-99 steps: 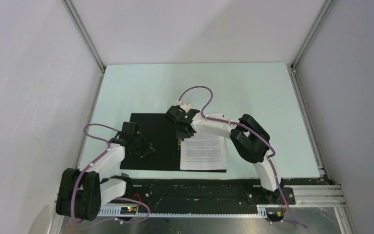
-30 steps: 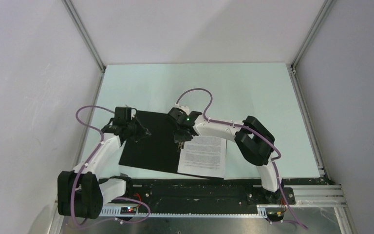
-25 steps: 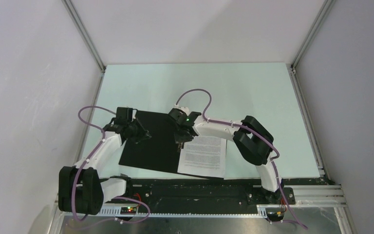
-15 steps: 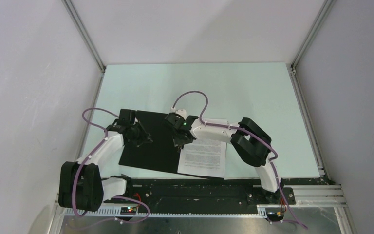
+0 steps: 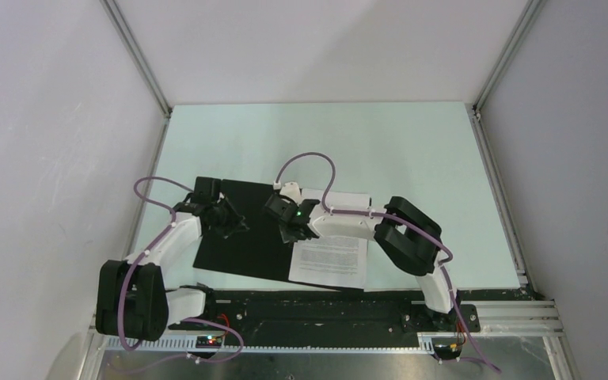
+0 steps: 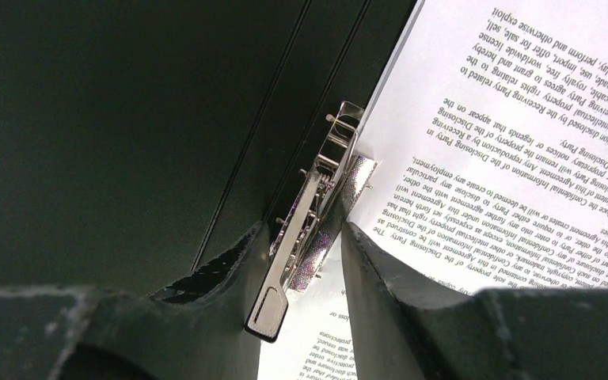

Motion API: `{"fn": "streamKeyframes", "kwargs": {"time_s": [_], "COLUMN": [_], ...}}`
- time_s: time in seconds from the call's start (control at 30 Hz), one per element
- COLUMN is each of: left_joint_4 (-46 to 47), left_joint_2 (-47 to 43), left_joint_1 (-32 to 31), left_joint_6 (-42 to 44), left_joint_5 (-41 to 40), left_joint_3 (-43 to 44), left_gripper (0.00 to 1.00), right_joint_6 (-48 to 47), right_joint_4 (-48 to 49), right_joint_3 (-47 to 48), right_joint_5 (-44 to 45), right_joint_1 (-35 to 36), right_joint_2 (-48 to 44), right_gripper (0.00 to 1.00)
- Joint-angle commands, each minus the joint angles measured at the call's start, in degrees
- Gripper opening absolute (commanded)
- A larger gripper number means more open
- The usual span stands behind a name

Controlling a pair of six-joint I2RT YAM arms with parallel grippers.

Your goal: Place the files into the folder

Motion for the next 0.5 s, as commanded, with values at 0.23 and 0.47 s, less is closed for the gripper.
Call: {"fn": "streamKeyframes", "kwargs": {"time_s": [0.23,0.47], "left_joint_4": [1.7,1.8], "left_joint_2": [3.5,4.8], "left_joint_1": [-0.3,-0.3], "left_joint_6": [-2.9,-3.2], "left_joint_5": [3.3,5.2], "left_joint_3": [3.0,4.9], "left_gripper": [0.0,0.0], "right_joint_6": [-11.2,-16.9], "right_joint_4": [7.8,14.3], "right_joint_3": [-16.3,-22.3], "right_joint_5": [5.4,3.6], "right_joint_1": [-2.2,-4.2], "right_joint_2": [-4.6,-9.4], "right_gripper": [0.41,0.41]}}
